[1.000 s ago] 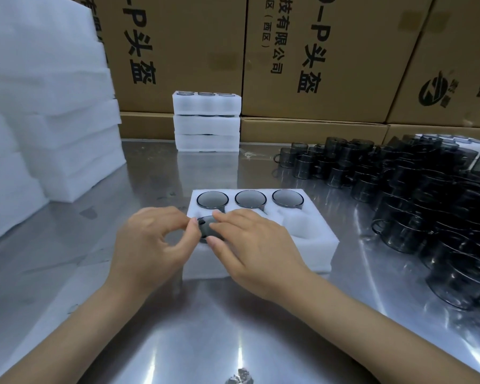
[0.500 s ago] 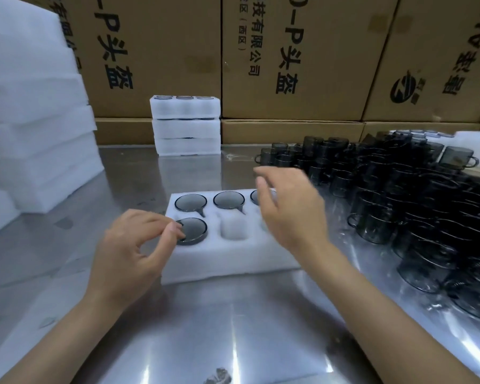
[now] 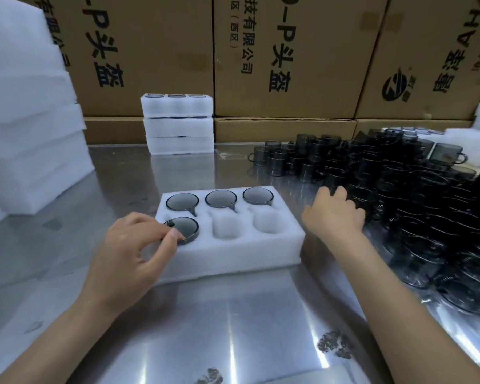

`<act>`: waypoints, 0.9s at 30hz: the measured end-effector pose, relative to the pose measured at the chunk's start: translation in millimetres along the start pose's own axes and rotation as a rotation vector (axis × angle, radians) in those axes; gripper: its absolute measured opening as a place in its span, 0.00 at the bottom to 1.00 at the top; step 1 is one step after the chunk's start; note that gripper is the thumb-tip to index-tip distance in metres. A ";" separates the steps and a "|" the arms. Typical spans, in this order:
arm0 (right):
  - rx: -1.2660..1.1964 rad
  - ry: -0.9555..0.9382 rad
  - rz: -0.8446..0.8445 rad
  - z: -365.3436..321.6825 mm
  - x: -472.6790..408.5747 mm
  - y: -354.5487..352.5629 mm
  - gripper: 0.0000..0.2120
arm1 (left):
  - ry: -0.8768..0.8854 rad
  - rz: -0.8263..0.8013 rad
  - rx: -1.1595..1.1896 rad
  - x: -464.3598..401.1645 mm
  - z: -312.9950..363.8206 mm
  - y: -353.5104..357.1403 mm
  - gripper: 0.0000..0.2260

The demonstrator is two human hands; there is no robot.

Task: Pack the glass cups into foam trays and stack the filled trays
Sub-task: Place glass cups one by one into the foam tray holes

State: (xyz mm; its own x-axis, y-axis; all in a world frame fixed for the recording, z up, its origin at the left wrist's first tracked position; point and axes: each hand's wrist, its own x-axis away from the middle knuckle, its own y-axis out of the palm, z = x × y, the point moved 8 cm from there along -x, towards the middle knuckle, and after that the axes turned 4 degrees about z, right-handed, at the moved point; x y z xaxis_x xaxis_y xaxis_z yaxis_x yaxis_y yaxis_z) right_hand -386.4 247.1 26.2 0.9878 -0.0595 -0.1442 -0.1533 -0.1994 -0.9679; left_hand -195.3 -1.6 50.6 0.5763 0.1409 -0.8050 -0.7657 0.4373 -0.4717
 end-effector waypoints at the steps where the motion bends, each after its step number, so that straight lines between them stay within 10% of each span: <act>1: -0.031 -0.037 0.035 -4.7 1.4 -3.0 0.21 | 0.001 -0.001 0.000 -0.1 0.3 0.0 0.16; 19: -0.163 0.008 -0.003 13.9 -9.7 -3.1 0.25 | -0.040 -0.037 -0.017 0.2 1.3 0.4 0.17; 27: -0.894 -0.302 0.535 -15.5 23.1 -67.3 0.15 | -0.036 -0.021 -0.009 0.4 1.1 0.6 0.17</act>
State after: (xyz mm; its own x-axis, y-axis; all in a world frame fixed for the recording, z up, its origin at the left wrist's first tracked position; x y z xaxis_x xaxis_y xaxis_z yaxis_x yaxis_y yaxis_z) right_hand -353.7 243.9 91.2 0.7341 -0.1318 -0.6661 -0.4109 -0.8672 -0.2814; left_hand -195.2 -0.3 50.3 0.6023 0.1639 -0.7813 -0.7556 0.4328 -0.4916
